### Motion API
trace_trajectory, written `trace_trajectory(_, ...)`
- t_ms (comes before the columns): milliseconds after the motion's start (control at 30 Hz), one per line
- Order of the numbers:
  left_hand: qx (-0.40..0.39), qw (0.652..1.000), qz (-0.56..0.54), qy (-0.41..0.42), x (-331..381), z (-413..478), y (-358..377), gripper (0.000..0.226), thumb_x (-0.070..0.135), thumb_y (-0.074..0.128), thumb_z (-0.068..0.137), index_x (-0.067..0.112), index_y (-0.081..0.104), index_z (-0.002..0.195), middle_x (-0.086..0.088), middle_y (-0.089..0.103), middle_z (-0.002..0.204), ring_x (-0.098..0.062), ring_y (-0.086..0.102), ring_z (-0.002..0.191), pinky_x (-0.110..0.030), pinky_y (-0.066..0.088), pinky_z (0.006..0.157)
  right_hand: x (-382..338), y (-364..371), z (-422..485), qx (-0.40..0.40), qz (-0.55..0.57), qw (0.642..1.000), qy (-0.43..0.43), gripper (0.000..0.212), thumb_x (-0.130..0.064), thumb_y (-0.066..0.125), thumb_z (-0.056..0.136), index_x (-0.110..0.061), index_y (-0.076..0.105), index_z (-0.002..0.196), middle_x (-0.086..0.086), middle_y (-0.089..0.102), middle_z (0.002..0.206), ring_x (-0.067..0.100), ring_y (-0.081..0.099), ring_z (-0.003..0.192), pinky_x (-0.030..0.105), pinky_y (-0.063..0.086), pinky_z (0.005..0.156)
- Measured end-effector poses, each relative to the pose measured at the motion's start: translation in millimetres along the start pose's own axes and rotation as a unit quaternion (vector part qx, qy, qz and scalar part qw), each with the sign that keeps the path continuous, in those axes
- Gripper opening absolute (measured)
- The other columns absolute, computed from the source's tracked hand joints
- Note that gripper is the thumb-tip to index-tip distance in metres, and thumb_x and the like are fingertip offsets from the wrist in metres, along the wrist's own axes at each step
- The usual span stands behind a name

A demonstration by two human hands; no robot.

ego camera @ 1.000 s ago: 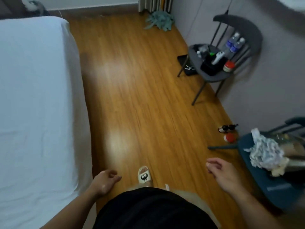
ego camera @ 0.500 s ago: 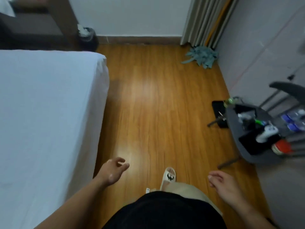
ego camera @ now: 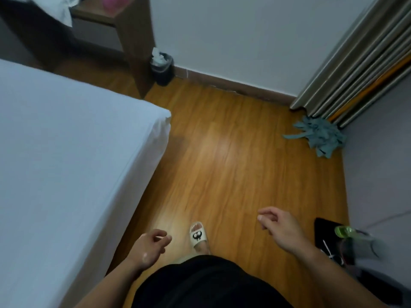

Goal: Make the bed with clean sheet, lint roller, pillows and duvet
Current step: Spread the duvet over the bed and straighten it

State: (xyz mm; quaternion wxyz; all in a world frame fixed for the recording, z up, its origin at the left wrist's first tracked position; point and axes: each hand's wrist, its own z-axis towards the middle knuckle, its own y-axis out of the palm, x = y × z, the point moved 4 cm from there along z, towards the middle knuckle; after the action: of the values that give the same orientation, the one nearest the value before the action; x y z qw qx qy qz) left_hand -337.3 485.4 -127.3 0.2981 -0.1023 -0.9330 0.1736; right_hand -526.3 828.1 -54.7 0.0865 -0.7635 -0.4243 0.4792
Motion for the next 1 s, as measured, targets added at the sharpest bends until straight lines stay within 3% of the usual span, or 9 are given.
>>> trace_trajectory(200, 0.008, 0.99, 0.1, 0.095, 191, 115, -87, 0.044, 0.053, 0.056, 0.094, 0.023, 0.059, 0.126, 0.007, 0.069, 0.101, -0.006, 0.067, 0.089, -0.031, 0.056, 0.086, -48, -61, 120, 0.036, 0.029, 0.998, 0.044, 0.007, -0.026, 0.069, 0.093, -0.028, 0.071, 0.099, -0.008, 0.076, 0.082, 0.007, 0.072, 0.075, 0.041, 0.058, 0.079)
trace_trajectory(300, 0.039, 0.99, 0.063, 0.12, 276, 169, -138, 0.042, 0.046, 0.059, 0.095, 0.017, 0.061, 0.125, -0.001, 0.069, 0.107, -0.012, 0.068, 0.091, -0.035, 0.055, 0.089, -64, -89, 193, 0.049, 0.052, 0.994, 0.077, 0.008, -0.022, 0.071, 0.092, -0.027, 0.072, 0.099, -0.007, 0.077, 0.088, 0.009, 0.073, 0.077, 0.046, 0.059, 0.083)
trace_trajectory(400, 0.059, 0.99, 0.047, 0.118, 337, 227, -178, 0.04, 0.045, 0.059, 0.096, 0.018, 0.062, 0.125, 0.0, 0.068, 0.108, -0.01, 0.067, 0.091, -0.026, 0.054, 0.083, -96, -115, 280, 0.035, 0.053, 0.994, 0.092, 0.006, -0.018, 0.07, 0.093, -0.02, 0.072, 0.098, -0.002, 0.077, 0.089, 0.013, 0.074, 0.075, 0.046, 0.059, 0.083)
trace_trajectory(567, 0.072, 0.997, 0.02, 0.031, 380, 305, -227, 0.036, 0.045, 0.056, 0.097, 0.021, 0.062, 0.123, 0.002, 0.068, 0.106, -0.008, 0.065, 0.091, -0.029, 0.053, 0.088, -187, -156, 442, -0.041, -0.009, 0.998, 0.052, 0.008, -0.022, 0.069, 0.093, -0.018, 0.073, 0.099, -0.003, 0.077, 0.083, 0.012, 0.074, 0.072, 0.043, 0.059, 0.079)
trace_trajectory(767, 0.109, 0.992, -0.05, -0.041, 417, 374, -293, 0.034, 0.053, 0.059, 0.092, 0.03, 0.064, 0.116, 0.007, 0.069, 0.107, -0.01, 0.065, 0.097, -0.033, 0.052, 0.095, -369, -188, 613, -0.124, -0.099, 0.985, -0.075, 0.012, -0.029, 0.067, 0.094, -0.027, 0.071, 0.106, -0.009, 0.075, 0.093, 0.006, 0.072, 0.08, 0.037, 0.06, 0.083)
trace_trajectory(900, 0.155, 0.974, -0.153, -0.068, 434, 427, -347, 0.027, 0.056, 0.061, 0.088, 0.037, 0.064, 0.106, 0.009, 0.072, 0.098, -0.009, 0.069, 0.089, -0.037, 0.055, 0.092, -474, -171, 713, -0.13, -0.143, 0.972, -0.132, 0.016, -0.038, 0.062, 0.096, -0.034, 0.066, 0.111, -0.015, 0.072, 0.099, 0.0, 0.071, 0.085, 0.029, 0.061, 0.08)
trace_trajectory(1000, 0.162, 0.957, -0.218, -0.097, 437, 475, -396, 0.024, 0.047, 0.061, 0.094, 0.029, 0.064, 0.111, 0.009, 0.07, 0.098, -0.009, 0.069, 0.088, -0.036, 0.055, 0.092, -535, -143, 777, -0.147, -0.173, 0.962, -0.149, 0.019, -0.04, 0.061, 0.096, -0.036, 0.065, 0.115, -0.017, 0.07, 0.101, 0.002, 0.069, 0.091, 0.028, 0.061, 0.082)
